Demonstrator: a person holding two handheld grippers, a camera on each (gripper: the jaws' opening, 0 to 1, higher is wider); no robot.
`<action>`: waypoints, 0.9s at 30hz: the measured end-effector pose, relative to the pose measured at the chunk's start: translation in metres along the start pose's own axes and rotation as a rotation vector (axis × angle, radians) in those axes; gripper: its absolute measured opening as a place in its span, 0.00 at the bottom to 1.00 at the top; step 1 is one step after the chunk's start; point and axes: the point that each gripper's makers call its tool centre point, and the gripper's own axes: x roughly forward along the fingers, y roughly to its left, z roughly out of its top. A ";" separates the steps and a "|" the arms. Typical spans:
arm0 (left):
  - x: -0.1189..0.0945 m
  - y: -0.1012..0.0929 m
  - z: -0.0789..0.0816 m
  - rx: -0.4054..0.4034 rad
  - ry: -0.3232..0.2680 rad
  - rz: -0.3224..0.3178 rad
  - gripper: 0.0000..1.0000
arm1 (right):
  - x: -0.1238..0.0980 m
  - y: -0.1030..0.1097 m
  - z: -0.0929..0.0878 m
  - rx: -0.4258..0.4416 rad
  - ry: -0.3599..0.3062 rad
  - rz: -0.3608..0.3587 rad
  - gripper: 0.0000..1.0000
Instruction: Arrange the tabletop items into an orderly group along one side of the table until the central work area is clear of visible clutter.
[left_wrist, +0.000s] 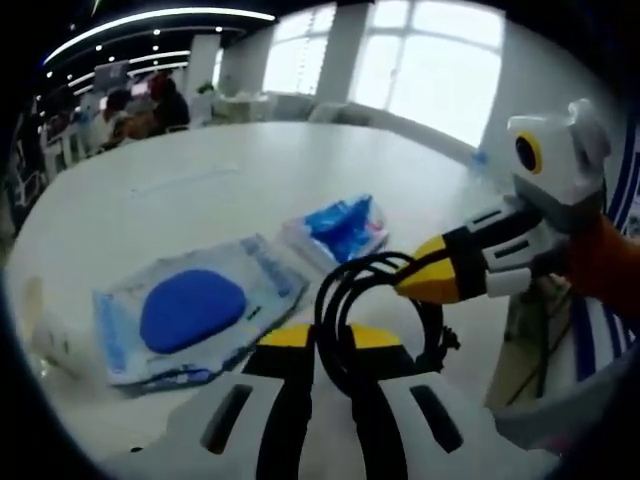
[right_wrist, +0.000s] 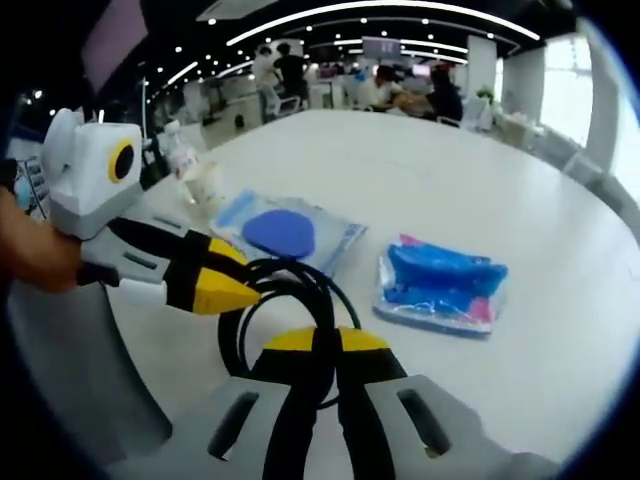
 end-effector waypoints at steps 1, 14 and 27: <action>0.002 -0.001 -0.002 -0.002 0.006 -0.002 0.10 | 0.001 -0.001 -0.002 -0.006 0.008 -0.002 0.06; 0.022 -0.004 -0.020 0.010 0.072 -0.018 0.10 | 0.011 -0.009 -0.025 0.014 0.059 0.005 0.06; 0.030 0.000 -0.025 0.012 0.099 -0.015 0.10 | 0.021 -0.015 -0.032 0.031 0.089 0.004 0.06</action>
